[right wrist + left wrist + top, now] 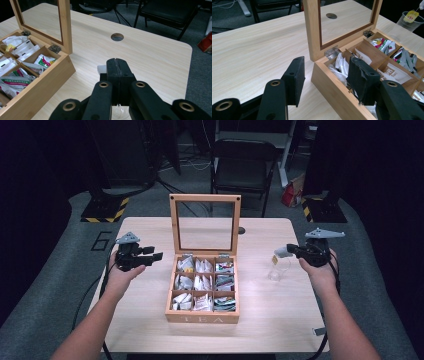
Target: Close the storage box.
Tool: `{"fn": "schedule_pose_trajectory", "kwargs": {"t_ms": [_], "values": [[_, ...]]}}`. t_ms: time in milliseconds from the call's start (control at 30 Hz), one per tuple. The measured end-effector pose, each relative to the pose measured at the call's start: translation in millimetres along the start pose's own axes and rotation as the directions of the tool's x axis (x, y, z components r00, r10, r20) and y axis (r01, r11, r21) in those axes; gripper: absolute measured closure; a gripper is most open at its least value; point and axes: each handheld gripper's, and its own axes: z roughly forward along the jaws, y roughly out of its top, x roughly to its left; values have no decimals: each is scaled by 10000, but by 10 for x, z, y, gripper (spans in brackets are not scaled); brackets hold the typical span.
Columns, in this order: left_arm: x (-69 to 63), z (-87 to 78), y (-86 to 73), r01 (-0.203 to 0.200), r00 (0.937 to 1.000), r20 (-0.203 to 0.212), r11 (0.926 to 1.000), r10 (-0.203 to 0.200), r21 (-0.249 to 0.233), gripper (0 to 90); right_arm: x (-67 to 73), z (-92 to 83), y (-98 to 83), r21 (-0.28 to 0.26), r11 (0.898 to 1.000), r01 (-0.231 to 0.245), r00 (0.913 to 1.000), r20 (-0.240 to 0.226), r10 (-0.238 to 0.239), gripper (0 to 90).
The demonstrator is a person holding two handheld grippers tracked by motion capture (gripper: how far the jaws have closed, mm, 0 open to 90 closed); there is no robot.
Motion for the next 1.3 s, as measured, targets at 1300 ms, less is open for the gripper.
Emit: {"fn": "schedule_pose_trajectory", "kwargs": {"t_ms": [1300], "values": [[-9,-14,-10,-35,10000,-14,10000,35,25,477,-20,295,-347,983,9949,-219,9997,151,205,900]]}}
